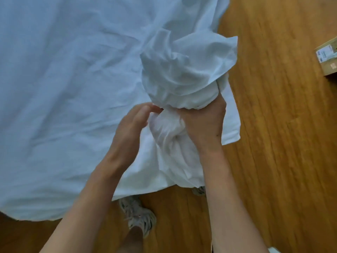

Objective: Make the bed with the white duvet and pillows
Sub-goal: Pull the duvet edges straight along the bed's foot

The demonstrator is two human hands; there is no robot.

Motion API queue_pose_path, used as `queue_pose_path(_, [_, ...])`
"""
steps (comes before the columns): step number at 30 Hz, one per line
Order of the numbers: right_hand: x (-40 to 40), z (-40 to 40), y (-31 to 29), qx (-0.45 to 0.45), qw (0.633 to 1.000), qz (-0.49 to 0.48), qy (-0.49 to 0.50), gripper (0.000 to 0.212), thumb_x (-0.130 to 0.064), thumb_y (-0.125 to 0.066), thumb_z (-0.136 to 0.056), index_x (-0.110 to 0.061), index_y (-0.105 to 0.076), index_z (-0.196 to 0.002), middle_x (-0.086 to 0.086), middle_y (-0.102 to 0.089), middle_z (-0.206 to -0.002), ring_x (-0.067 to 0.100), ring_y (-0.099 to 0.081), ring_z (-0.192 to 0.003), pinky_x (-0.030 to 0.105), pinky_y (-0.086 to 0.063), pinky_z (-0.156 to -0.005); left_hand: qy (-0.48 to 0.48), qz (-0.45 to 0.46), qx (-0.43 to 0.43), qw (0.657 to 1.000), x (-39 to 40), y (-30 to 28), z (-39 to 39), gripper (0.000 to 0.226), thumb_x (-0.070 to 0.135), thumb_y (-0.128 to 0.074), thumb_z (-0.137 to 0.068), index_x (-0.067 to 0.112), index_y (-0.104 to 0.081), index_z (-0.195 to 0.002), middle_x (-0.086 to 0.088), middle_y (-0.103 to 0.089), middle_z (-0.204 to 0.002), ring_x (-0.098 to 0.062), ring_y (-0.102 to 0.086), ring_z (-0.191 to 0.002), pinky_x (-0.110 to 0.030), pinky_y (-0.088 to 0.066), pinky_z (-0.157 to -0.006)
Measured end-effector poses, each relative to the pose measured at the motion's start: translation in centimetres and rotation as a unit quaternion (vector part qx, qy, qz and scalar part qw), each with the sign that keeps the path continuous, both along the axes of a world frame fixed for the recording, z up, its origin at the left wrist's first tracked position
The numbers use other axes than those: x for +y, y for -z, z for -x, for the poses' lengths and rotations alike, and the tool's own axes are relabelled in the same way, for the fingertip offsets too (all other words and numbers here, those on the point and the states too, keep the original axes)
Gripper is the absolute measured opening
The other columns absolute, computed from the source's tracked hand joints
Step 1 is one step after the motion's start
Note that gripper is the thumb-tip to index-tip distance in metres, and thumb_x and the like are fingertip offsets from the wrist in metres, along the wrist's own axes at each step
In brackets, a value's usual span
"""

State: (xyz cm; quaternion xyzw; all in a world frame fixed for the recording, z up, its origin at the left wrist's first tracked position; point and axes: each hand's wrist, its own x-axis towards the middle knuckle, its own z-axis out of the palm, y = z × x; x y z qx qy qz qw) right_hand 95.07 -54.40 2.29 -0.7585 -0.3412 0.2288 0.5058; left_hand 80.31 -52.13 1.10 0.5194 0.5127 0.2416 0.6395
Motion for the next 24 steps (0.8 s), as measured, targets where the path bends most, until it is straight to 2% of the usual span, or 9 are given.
queue_pose_path(3, [0.5, 7.3, -0.9, -0.118, 0.985, -0.035, -0.123, 0.059, -0.027, -0.082, -0.062, -0.003, -0.061, -0.112, 0.003, -0.067, -0.097, 0.012, -0.062, -0.085, 0.022, -0.052, -0.073, -0.146, 0.01, -0.001, 0.989, 2.2, -1.6, 8.2, 0.055, 0.063, -0.018, -0.091, 0.033, -0.061, -0.109, 0.007, -0.068, -0.115, -0.01, -0.062, -0.111, -0.045, -0.048, -0.098])
queue_pose_path(6, [0.7, 14.6, -1.2, -0.229, 0.943, -0.044, -0.236, 0.056, -0.015, -0.082, -0.064, -0.016, -0.054, -0.113, 0.009, -0.062, -0.087, 0.026, -0.061, -0.07, 0.03, -0.05, -0.054, -0.193, 0.016, -0.016, 0.981, 4.6, -3.2, 16.5, 0.059, 0.056, -0.008, -0.1, 0.029, -0.056, -0.119, 0.012, -0.071, -0.108, -0.009, -0.066, -0.105, -0.037, -0.049, -0.088])
queue_pose_path(8, [0.6, 18.8, -1.0, -0.275, 0.915, -0.036, -0.294, 0.056, -0.01, -0.076, -0.066, -0.023, -0.047, -0.112, 0.008, -0.059, -0.083, 0.027, -0.057, -0.062, 0.025, -0.043, -0.05, -0.202, 0.055, -0.024, 0.977, 5.7, -3.6, 21.7, 0.064, 0.06, -0.01, -0.099, 0.023, -0.054, -0.126, 0.008, -0.073, -0.106, -0.011, -0.068, -0.101, -0.035, -0.048, -0.085])
queue_pose_path(12, [-0.2, 25.4, 1.6, -0.318, 0.872, 0.028, -0.37, 0.047, -0.001, -0.071, -0.059, -0.014, -0.065, -0.103, 0.009, -0.056, -0.082, 0.03, -0.054, -0.055, 0.026, -0.044, -0.048, -0.148, 0.116, 0.043, 0.981, 6.2, -2.5, 28.2, 0.058, 0.071, -0.033, -0.088, 0.032, -0.055, -0.125, -0.002, -0.07, -0.113, -0.019, -0.068, -0.096, -0.037, -0.047, -0.08])
queue_pose_path(15, [-0.1, 28.4, 5.5, -0.34, 0.847, 0.111, -0.393, 0.047, 0.004, -0.069, -0.056, -0.013, -0.066, -0.1, 0.011, -0.055, -0.086, 0.032, -0.055, -0.057, 0.034, -0.052, -0.049, -0.091, 0.125, 0.145, 0.977, 5.8, 0.1, 28.9, 0.062, 0.075, -0.057, -0.072, 0.034, -0.056, -0.118, -0.001, -0.06, -0.126, -0.017, -0.061, -0.106, -0.037, -0.047, -0.086])
queue_pose_path(17, [0.3, 29.4, 7.0, -0.354, 0.842, 0.14, -0.382, 0.046, 0.004, -0.068, -0.056, -0.012, -0.067, -0.099, 0.013, -0.056, -0.087, 0.033, -0.055, -0.059, 0.033, -0.051, -0.049, -0.065, 0.091, 0.199, 0.974, 5.8, 2.3, 27.9, 0.066, 0.066, -0.061, -0.077, 0.026, -0.051, -0.13, 0.002, -0.057, -0.13, -0.017, -0.058, -0.114, -0.037, -0.046, -0.094])
queue_pose_path(19, [0.1, 29.7, 7.6, -0.379, 0.838, 0.142, -0.366, 0.041, 0.0, -0.062, -0.063, -0.012, -0.067, -0.102, 0.013, -0.056, -0.087, 0.032, -0.055, -0.062, 0.033, -0.048, -0.048, -0.06, 0.058, 0.215, 0.973, 6.0, 3.7, 26.3, 0.064, 0.06, -0.063, -0.081, 0.024, -0.049, -0.131, 0.004, -0.059, -0.124, -0.017, -0.058, -0.11, -0.034, -0.046, -0.089])
queue_pose_path(21, [-0.6, 29.4, 7.8, -0.39, 0.831, 0.144, -0.369, 0.049, -0.005, -0.056, -0.067, -0.012, -0.064, -0.115, 0.013, -0.056, -0.091, 0.032, -0.055, -0.07, 0.036, -0.049, -0.054, -0.065, 0.054, 0.218, 0.972, 6.5, 4.5, 24.6, 0.081, 0.069, -0.064, -0.071, 0.023, -0.043, -0.135, 0.003, -0.057, -0.126, -0.021, -0.056, -0.113, -0.039, -0.045, -0.096])
queue_pose_path(24, [-1.9, 28.1, 6.9, -0.379, 0.812, 0.168, -0.412, 0.068, -0.018, -0.074, -0.063, -0.018, -0.055, -0.129, 0.011, -0.055, -0.099, 0.029, -0.055, -0.079, 0.035, -0.05, -0.062, -0.067, 0.068, 0.267, 0.959, 7.4, 6.1, 22.7, 0.115, 0.074, -0.062, -0.052, 0.019, -0.023, -0.146, -0.008, -0.05, -0.138, -0.03, -0.05, -0.123, -0.046, -0.041, -0.104])
